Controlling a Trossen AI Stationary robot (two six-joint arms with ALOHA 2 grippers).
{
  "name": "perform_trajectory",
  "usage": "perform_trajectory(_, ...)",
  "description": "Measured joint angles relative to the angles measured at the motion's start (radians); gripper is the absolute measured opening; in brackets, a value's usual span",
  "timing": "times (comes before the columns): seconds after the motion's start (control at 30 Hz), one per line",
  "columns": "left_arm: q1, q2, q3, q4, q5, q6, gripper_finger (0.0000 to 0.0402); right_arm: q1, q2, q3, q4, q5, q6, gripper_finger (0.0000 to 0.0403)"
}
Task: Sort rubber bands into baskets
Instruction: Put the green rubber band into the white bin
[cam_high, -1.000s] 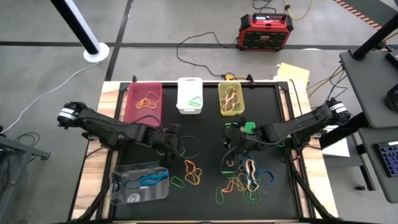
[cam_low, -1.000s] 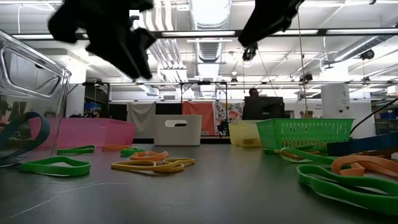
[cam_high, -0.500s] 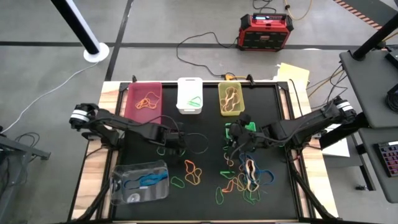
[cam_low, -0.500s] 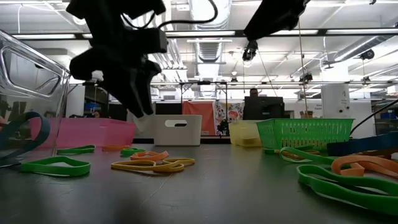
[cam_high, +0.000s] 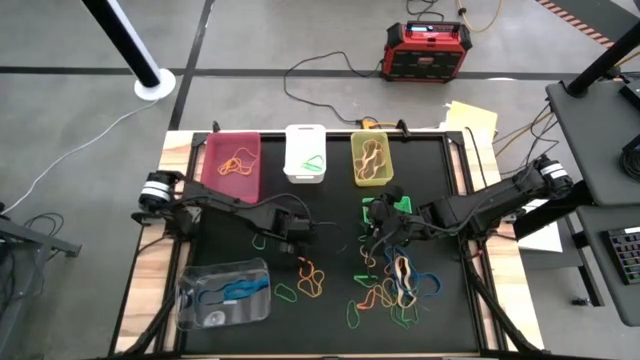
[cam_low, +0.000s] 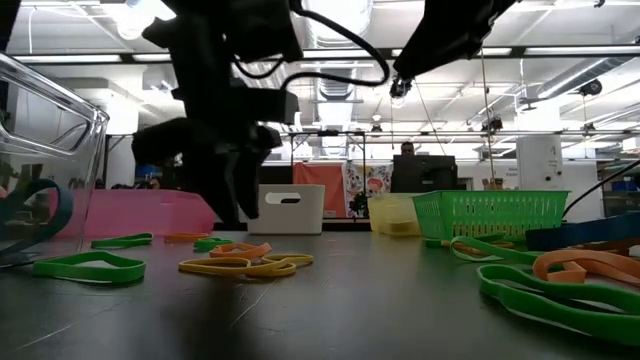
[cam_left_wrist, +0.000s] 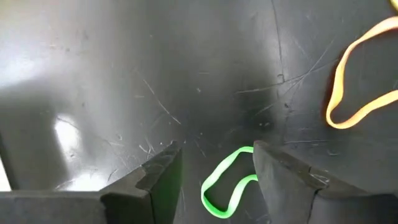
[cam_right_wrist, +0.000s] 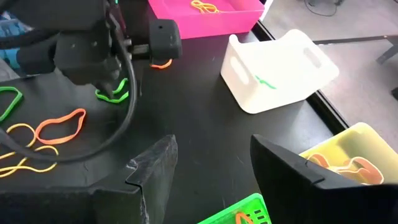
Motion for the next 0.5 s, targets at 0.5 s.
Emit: perform_trajectory(0.5, 0.058, 0.060, 0.018, -0.098, 0.023, 0.074, 0.0151, 0.000, 0.000, -0.001, 0.007, 0.002, -0.002, 0.0201)
